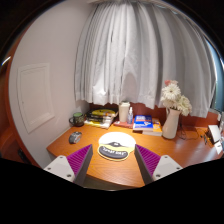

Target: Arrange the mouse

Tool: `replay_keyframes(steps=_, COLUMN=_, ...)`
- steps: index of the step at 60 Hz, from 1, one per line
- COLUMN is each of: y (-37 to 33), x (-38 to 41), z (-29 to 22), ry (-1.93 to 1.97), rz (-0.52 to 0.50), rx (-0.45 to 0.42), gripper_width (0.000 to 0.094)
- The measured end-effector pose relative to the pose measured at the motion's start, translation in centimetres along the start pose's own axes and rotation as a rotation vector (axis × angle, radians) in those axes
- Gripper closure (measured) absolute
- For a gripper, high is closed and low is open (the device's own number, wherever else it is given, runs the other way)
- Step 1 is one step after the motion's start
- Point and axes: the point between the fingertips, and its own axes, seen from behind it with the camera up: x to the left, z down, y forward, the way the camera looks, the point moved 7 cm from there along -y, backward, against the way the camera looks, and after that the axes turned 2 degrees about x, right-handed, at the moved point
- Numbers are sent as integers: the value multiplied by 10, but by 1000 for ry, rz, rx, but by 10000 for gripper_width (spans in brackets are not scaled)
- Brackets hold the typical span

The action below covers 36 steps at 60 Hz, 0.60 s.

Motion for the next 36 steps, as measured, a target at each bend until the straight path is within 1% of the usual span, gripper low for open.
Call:
replay_keyframes(steps=6, y=18, x=15, z=31, ry=-2, rz=11, rx=62, gripper_width=92)
replay_keyframes(steps=7, y=9, x=13, z=27, ry=0, rz=12, rx=70, gripper_width=94)
replay_keyframes(steps=8, y=26, x=23, z=46, ry=-1, rz=18, rx=81, gripper_width=93)
replay_keyframes(steps=11, y=39, x=38, z=64, ry=0, rz=23, rx=115, gripper_width=92)
replay_keyframes(steps=20, y=77, x=96, z=100, ry=24, rz=0, rx=203, gripper_width=92)
replay_keyframes(steps=28, y=122, x=156, z=112, ry=29, rz=-16, rx=258, gripper_width=98)
replay_keyframes(steps=36, y=177, x=211, z=109, ry=36, rz=-31, rx=302, gripper_width=98)
